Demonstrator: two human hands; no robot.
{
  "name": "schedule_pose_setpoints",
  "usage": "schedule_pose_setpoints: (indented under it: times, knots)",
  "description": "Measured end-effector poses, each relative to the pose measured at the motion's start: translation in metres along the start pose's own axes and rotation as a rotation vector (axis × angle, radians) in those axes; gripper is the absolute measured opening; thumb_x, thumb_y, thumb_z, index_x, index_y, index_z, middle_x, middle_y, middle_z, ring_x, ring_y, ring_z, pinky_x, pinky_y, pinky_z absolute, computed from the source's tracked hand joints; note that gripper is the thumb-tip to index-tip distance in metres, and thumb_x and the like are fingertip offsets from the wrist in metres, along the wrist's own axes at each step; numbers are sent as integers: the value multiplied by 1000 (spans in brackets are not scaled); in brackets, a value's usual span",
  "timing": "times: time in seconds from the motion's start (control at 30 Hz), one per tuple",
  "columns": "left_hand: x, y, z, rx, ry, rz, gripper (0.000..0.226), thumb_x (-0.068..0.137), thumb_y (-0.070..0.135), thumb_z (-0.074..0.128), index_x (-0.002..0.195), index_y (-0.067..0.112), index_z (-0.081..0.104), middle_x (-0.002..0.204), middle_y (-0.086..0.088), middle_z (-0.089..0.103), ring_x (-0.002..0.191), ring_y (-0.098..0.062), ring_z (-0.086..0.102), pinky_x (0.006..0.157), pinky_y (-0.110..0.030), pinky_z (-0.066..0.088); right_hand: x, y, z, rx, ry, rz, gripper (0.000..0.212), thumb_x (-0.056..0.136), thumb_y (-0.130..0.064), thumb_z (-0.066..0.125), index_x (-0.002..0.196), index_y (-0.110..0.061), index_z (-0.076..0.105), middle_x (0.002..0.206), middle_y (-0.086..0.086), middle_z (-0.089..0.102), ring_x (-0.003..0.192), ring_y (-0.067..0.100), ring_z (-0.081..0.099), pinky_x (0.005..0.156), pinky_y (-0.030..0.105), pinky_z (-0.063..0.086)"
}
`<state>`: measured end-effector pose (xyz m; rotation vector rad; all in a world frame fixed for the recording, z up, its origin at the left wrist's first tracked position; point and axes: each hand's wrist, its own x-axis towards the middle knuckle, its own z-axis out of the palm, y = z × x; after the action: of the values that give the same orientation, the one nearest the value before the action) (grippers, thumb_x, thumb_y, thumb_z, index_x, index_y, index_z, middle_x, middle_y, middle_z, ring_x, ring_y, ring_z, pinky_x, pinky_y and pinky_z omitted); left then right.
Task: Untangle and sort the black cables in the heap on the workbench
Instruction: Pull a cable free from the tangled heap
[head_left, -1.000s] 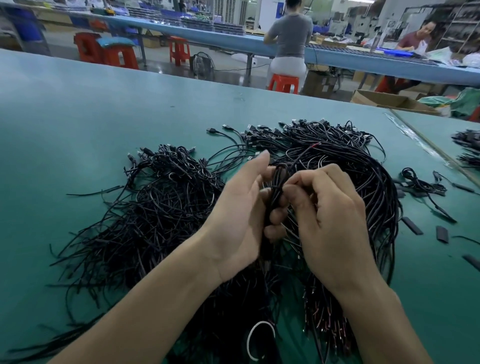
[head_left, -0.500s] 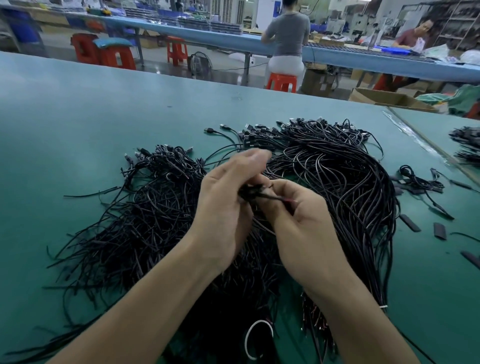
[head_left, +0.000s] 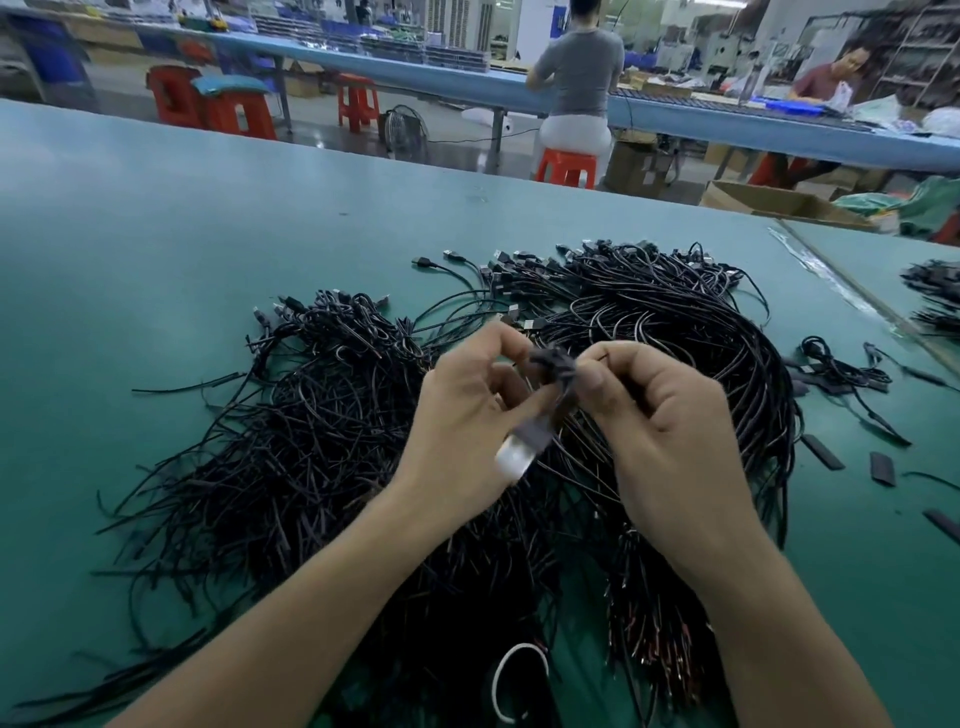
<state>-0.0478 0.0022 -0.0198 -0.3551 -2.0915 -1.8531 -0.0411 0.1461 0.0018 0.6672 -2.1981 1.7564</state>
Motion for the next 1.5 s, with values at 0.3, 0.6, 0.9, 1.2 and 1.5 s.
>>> schedule_pose_setpoints:
  times: [0.3,0.6,0.9,1.2,1.5]
  knots:
    - [10,7,-10,-331,7,-154,34,92,-13,47,87,16,64,100,-16,75,96,-29,72,80,-30,57,-2,15,0,-178,-25,117,14,96,-23,63,82,-27,66,65,-16,56,52,-1,48,52,10,36]
    - [1,11,-3,-437,-73,20,18,86,17,69,95,18,54,89,-6,77,98,-19,71,88,-24,52,0,15,-3,-159,56,124,12,94,-32,60,92,-25,70,84,-9,68,71,7,62,64,25,50]
    - [-2,-5,0,121,-17,-143,39,75,51,80,84,20,58,57,4,63,44,-9,54,45,-22,43,0,6,-3,-130,104,14,16,97,-20,60,84,-27,65,77,-11,66,62,5,58,59,12,43]
    - [10,11,-14,-552,-89,-397,29,100,11,40,104,5,68,102,-12,76,84,-16,72,64,-25,56,-2,12,3,-210,-6,37,17,96,-17,62,87,-31,65,84,-10,62,72,-4,57,66,7,42]
    - [9,14,-20,-317,-225,-196,19,71,42,77,79,25,80,89,16,73,86,8,62,70,-7,45,-1,17,2,-170,16,124,12,96,-31,60,89,-27,69,80,-4,69,70,16,64,63,36,53]
